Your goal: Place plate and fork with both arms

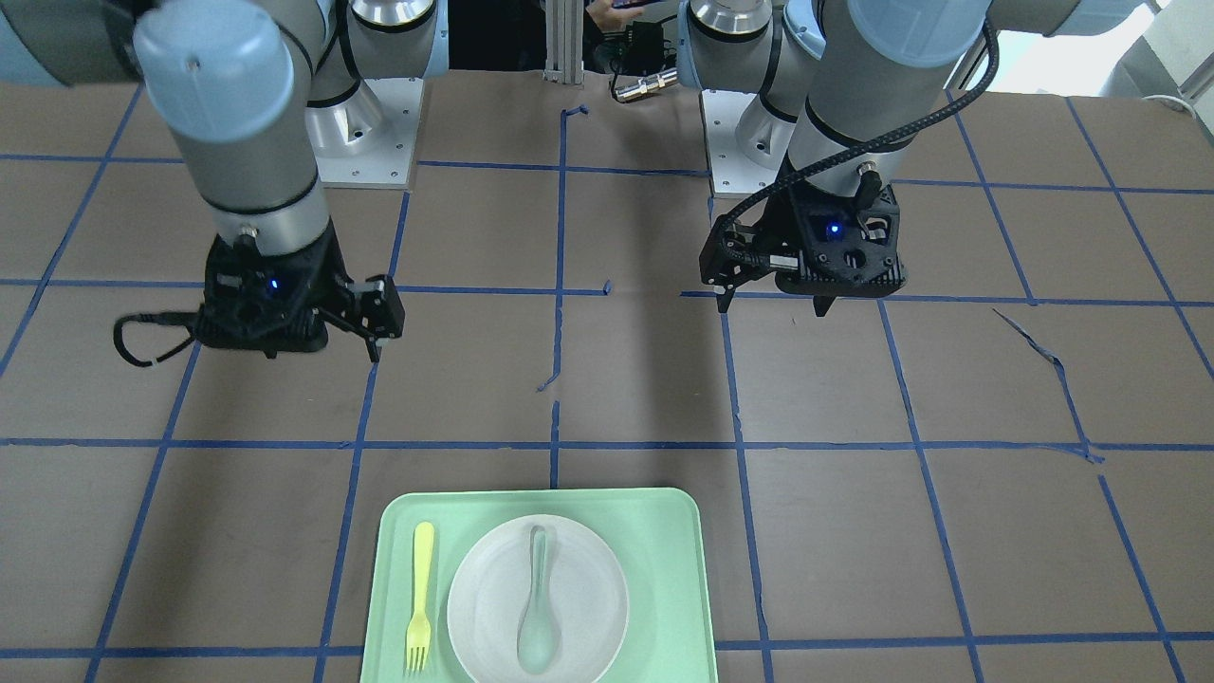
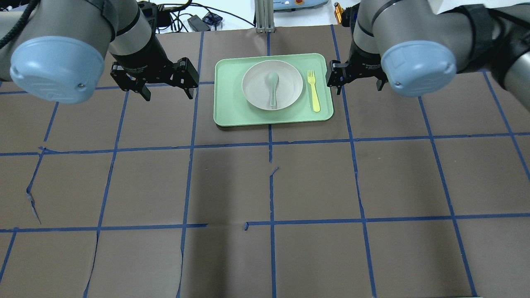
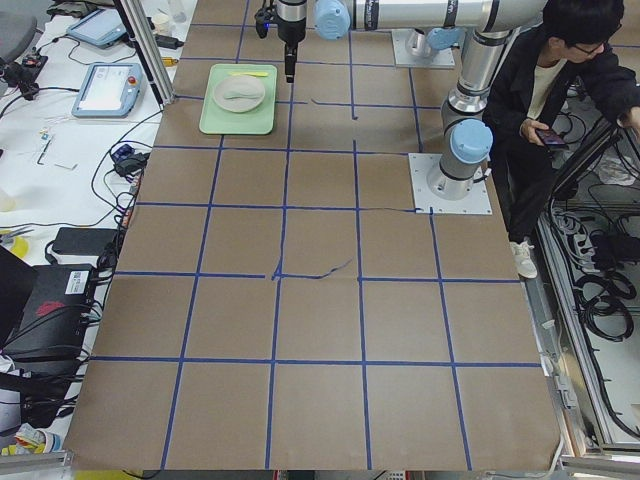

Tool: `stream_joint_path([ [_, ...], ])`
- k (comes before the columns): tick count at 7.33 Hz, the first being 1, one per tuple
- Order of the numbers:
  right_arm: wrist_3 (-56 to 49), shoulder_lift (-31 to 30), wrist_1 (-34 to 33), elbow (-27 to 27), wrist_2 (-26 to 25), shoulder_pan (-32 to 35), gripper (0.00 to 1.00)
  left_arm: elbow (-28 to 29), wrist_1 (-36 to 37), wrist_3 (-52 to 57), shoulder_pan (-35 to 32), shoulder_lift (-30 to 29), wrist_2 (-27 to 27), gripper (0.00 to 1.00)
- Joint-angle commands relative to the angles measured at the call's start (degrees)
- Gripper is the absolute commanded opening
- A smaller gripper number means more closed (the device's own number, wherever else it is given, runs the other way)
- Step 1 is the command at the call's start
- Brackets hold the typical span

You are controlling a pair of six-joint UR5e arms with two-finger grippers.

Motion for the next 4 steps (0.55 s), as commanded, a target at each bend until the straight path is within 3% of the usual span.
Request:
stream_joint_path([
  [1, 0.0, -5.7, 9.1, -1.6, 3.3, -0.2, 1.00, 0.0, -0.1, -0.1, -0.2, 0.0, 0.1, 1.00],
  [4, 0.1, -5.4, 8.9, -1.8, 4.6, -0.1, 1.00, 0.0, 0.0, -0.1, -0.2, 0.0, 0.1, 1.00],
])
